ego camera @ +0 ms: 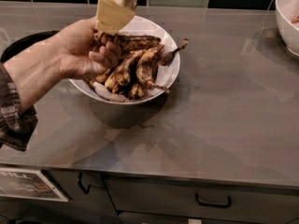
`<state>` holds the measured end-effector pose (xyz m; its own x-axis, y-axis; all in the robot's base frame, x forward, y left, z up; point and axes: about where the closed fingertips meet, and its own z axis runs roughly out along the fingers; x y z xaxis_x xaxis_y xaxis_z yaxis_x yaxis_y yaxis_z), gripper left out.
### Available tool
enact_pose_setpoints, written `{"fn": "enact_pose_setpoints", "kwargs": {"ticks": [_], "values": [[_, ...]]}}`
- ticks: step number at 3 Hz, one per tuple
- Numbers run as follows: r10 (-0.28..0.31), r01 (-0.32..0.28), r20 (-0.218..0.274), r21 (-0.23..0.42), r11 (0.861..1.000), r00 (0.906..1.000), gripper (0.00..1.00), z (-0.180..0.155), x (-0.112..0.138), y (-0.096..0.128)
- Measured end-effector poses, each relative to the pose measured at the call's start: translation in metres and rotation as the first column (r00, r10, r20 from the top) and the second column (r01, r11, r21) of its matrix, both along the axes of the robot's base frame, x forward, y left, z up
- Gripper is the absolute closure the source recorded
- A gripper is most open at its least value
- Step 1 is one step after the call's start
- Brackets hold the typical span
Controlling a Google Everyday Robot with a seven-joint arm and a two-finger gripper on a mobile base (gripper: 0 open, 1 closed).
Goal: Pick banana from white bowl
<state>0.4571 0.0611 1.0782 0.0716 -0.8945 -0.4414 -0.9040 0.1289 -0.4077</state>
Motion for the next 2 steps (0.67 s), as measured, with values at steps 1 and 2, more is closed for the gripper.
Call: {"fn": "enact_pose_setpoints", "kwargs": {"ticks": [1,2], "values": [[0.000,0.000,0.000,0.000,1.000,1.0000,0.34,0.0000,0.0000,0.0000],[0.000,0.000,0.000,0.000,1.000,1.0000,0.11,0.0000,0.0000,0.0000]]}}
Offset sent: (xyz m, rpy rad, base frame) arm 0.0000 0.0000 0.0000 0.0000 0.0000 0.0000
